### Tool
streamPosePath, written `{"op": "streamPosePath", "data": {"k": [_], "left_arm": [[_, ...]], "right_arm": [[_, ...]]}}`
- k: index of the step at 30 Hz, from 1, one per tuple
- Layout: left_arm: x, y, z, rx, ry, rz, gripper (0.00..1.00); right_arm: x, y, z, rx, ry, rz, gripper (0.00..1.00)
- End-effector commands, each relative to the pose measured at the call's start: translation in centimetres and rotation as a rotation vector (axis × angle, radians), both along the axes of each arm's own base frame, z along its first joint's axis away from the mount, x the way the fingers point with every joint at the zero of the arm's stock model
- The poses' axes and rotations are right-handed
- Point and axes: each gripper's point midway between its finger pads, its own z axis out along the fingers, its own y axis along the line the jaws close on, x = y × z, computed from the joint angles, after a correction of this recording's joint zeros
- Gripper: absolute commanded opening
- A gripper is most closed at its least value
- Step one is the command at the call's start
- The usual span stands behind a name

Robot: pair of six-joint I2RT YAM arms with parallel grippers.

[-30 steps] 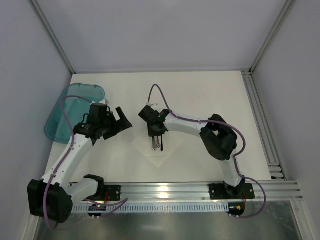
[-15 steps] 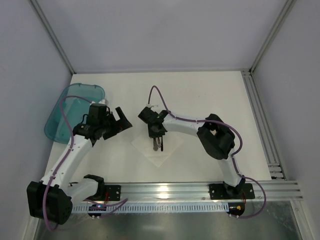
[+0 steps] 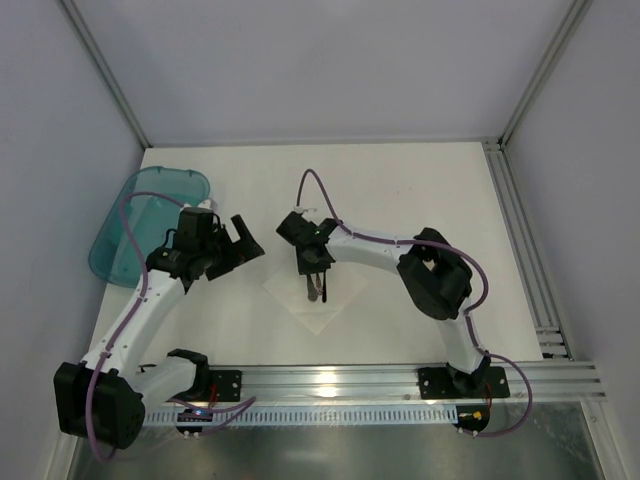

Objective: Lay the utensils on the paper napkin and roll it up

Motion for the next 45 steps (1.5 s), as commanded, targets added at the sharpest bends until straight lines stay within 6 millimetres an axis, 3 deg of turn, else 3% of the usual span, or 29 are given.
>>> {"op": "streamPosePath", "data": {"k": [1, 5, 8, 11, 12, 15, 18, 31, 45], "left_arm": [[0.1, 0.1, 0.3, 0.0, -0.02, -0.014, 1.0], [-0.3, -1.1, -0.1, -0.041, 0.0, -0.076, 0.97], [-0.1, -2.2, -0.9, -0.088, 0.016, -0.116, 0.83], [-0.6, -3.4, -1.8, -0.153, 0.047, -0.146, 0.5], [-0.3, -3.7, -2.1, -0.161, 0.05, -0.149, 0.34], [-0.2, -4.5, -2.7, -0.173, 0.073, -0.165, 0.13], [0.2, -5.0, -3.8, -0.165, 0.112, -0.174, 0.0], [-0.6, -3.9, -7.2, -0.11, 0.191, -0.119, 0.0], [-0.5, -4.2, -8.1, -0.123, 0.212, -0.11, 0.0]], "right_arm": [[1.5, 0.7, 6.2, 0.084, -0.104, -0.014, 0.25], [2.3, -1.1, 7.6, 0.08, -0.145, -0.012, 0.15], [3.2, -3.0, 7.4, 0.069, -0.158, -0.009, 0.07], [3.9, -4.4, 6.3, 0.032, -0.172, -0.001, 0.04], [4.3, -5.1, 6.0, 0.021, -0.171, -0.015, 0.04], [4.7, -6.0, 4.7, 0.011, -0.16, -0.021, 0.04], [4.9, -6.2, 3.9, 0.007, -0.158, -0.025, 0.04], [5.1, -4.9, 1.1, 0.043, -0.128, -0.002, 0.04], [4.9, -4.0, -0.1, 0.066, -0.095, 0.001, 0.04]]}}
